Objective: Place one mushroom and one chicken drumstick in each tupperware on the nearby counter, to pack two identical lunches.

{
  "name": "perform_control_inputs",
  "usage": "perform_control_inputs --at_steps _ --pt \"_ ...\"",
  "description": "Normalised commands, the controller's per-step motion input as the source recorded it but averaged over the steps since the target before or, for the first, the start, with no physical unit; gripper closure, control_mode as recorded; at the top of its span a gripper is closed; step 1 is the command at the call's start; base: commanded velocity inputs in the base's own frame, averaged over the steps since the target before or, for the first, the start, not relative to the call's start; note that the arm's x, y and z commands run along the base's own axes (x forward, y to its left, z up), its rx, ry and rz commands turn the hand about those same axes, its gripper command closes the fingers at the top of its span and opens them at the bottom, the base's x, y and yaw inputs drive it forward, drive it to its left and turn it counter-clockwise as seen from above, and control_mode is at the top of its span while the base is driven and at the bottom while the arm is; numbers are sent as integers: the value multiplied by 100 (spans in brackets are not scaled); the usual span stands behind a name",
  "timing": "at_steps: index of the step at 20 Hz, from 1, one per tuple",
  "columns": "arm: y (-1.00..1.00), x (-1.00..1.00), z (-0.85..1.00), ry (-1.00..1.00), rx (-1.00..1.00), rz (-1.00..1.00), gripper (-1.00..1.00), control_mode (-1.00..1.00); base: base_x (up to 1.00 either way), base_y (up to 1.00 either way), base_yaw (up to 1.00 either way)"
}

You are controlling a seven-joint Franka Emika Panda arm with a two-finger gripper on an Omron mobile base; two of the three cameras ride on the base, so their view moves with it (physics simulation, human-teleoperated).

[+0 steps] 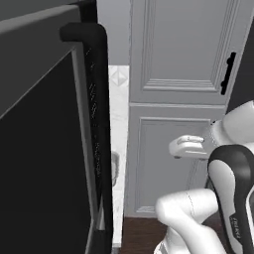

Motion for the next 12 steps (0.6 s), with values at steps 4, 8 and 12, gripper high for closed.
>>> perform_control_inputs --at_steps 4,8,12 --pt "0 0 0 0 0 0 -100 100 -94 -35 -6" --pt "0 0 0 0 0 0 -100 100 -44 -91 -27" --pt "0 0 0 0 0 0 -100 100 -36 -99 -34"
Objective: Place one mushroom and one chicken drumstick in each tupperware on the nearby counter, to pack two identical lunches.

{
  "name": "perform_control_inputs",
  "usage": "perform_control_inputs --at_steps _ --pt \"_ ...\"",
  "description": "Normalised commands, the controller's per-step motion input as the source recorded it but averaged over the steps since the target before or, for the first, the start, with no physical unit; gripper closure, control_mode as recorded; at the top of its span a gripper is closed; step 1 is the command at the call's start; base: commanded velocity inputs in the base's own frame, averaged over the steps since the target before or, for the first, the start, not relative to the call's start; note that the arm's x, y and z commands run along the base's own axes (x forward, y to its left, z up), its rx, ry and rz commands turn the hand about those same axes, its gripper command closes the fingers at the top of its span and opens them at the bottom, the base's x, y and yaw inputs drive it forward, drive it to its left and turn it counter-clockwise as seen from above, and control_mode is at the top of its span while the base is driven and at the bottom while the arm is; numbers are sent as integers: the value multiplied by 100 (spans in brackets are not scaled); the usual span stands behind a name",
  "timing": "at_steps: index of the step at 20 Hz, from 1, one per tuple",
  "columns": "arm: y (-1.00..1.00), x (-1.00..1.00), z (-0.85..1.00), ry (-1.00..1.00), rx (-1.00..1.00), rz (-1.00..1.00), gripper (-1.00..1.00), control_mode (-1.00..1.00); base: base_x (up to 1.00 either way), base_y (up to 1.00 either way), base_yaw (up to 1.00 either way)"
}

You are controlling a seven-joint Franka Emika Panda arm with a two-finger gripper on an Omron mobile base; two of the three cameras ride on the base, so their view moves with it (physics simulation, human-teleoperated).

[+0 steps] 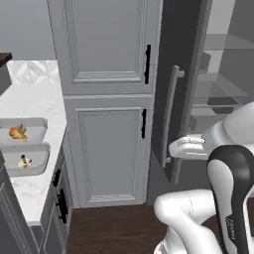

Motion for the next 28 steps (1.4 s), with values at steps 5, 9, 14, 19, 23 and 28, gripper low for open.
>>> perform_control_inputs --at_steps 5,9,14,19,23,28 --pt "0 0 0 0 0 0 -100 100 -25 -97 -34" --pt "0 0 0 0 0 0 -100 100 -16 -87 -32" --pt "0 0 0 0 0 0 -100 100 -4 -71 -25" --pt "0 0 0 0 0 0 -100 100 24 -19 -5" --pt "0 0 0 0 0 0 -100 100 86 0 0" --pt "0 0 0 0 0 0 -100 100 97 -7 0"
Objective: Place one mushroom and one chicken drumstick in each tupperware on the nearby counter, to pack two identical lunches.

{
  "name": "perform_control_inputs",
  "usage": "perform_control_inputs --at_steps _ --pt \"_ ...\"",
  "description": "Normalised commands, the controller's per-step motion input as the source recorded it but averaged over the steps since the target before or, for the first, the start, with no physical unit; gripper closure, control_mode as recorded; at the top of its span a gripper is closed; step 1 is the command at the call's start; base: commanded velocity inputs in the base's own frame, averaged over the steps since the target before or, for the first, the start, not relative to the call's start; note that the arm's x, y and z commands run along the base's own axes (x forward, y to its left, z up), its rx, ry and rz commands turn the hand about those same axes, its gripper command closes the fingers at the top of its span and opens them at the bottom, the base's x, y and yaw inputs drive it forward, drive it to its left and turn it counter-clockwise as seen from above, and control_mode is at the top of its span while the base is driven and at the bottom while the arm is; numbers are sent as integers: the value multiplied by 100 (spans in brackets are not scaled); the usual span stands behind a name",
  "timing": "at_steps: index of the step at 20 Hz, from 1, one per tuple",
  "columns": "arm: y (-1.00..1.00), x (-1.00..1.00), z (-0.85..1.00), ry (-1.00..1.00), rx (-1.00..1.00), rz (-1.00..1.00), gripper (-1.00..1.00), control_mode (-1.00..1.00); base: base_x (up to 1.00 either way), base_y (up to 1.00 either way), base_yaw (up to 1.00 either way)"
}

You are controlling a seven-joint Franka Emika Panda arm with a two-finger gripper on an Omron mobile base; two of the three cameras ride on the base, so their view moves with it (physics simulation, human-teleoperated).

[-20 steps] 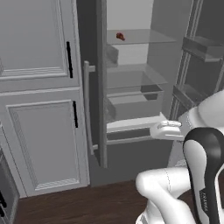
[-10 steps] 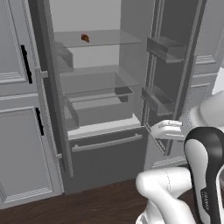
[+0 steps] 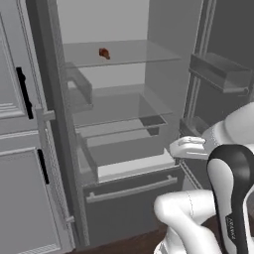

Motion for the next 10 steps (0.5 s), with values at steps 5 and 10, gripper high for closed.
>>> perform_control_inputs --at_steps 5,10 --pt "0 0 0 0 0 0 -100 100 97 5 -1" --pt "0 0 0 0 0 0 -100 100 87 1 0"
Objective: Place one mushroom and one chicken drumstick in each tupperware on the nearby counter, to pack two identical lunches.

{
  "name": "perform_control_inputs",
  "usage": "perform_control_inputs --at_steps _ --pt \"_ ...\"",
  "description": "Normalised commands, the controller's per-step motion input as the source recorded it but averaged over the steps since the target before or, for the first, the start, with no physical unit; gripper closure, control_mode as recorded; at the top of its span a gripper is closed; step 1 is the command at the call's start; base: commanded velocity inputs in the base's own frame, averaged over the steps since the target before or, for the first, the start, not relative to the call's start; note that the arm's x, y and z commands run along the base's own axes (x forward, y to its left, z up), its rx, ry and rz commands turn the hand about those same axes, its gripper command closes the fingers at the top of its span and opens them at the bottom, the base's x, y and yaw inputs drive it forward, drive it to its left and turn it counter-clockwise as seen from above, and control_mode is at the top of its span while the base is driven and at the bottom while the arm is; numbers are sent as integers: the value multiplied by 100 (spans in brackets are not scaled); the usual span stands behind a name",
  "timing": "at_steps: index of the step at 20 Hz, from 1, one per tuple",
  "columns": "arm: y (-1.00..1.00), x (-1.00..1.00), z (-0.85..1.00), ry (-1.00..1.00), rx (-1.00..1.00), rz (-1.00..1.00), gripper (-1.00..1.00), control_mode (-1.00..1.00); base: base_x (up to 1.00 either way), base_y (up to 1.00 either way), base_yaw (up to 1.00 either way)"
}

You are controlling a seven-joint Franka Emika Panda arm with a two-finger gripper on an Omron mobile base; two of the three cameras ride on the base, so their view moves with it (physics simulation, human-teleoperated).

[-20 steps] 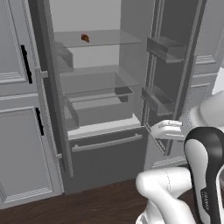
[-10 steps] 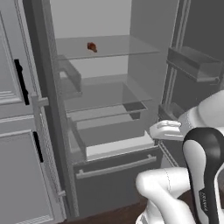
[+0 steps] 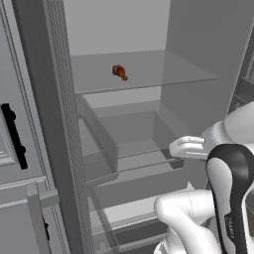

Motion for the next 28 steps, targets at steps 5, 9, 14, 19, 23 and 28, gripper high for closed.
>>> perform_control_inputs --at_steps 5,9,14,19,23,28 --pt "0 18 1 -2 0 0 -100 -100 11 0 0" --pt "0 -4 52 -23 -3 2 -100 -100 0 0 0" --pt "0 0 83 -19 -11 3 -100 -100 0 0 0" --pt "9 3 99 -3 -9 1 -100 -100 0 0 0" --pt "10 34 50 -3 -3 1 -100 -100 0 0 0" --pt "13 73 -7 0 0 3 -100 -100 0 0 0"
